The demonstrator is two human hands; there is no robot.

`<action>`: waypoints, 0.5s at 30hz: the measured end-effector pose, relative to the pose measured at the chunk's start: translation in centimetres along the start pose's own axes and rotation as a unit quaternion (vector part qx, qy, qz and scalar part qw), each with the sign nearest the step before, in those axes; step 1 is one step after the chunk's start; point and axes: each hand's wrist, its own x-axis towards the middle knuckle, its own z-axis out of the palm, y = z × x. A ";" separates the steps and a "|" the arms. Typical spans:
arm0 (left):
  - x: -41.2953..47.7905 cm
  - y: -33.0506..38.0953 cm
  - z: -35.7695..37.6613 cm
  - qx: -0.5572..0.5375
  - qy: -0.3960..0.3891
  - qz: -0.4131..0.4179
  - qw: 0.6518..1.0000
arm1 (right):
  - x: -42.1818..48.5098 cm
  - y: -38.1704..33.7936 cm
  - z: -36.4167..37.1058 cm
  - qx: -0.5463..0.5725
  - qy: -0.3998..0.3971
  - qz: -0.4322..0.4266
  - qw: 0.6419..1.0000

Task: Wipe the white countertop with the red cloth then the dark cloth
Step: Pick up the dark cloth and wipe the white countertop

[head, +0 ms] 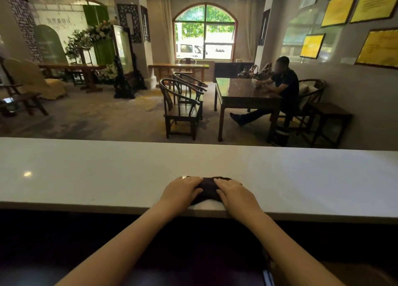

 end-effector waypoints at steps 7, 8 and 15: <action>1.5 -1.3 -1.8 0.006 -0.146 -0.008 0.989 | 3.0 0.2 -1.7 -0.034 -0.092 -0.067 0.993; 1.2 -2.3 -2.2 0.010 -0.152 -0.009 0.988 | 3.6 0.0 -1.9 -0.030 -0.109 -0.114 0.987; -2.6 -14.0 -4.9 0.090 -0.141 -0.164 0.972 | 6.2 -1.3 1.7 -0.058 -0.220 -0.206 0.952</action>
